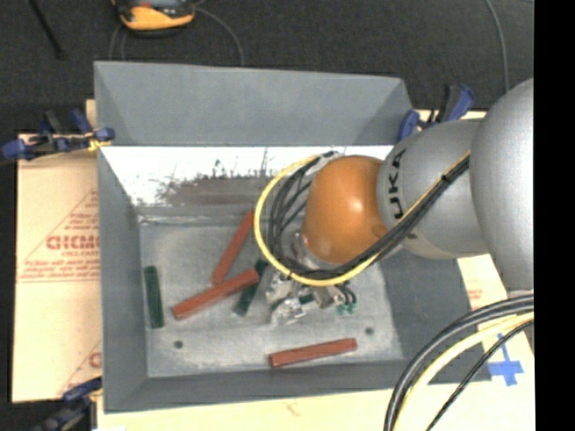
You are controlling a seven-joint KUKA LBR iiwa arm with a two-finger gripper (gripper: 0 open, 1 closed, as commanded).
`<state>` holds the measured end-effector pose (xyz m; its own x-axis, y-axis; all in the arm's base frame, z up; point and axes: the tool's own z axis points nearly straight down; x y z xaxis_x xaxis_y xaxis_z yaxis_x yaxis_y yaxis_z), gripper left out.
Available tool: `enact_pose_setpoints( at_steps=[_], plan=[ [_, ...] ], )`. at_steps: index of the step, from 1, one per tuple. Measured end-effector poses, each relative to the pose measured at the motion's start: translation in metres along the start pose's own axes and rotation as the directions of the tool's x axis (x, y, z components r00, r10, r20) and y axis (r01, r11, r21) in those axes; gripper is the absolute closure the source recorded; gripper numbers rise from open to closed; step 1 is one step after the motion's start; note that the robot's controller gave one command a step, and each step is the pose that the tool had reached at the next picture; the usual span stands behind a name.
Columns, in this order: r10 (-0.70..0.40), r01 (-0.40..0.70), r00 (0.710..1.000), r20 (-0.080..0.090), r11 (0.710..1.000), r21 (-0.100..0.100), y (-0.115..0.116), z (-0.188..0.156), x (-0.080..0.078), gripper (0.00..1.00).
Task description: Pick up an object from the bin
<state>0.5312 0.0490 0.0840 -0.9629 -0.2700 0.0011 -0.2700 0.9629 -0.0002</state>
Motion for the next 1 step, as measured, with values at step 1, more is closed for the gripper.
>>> enact_pose_setpoints(
  at_steps=[1],
  plan=[
    [0.000,0.000,1.000,0.000,1.000,0.000,0.0000,0.0000,-0.0001,1.00]
  ],
)
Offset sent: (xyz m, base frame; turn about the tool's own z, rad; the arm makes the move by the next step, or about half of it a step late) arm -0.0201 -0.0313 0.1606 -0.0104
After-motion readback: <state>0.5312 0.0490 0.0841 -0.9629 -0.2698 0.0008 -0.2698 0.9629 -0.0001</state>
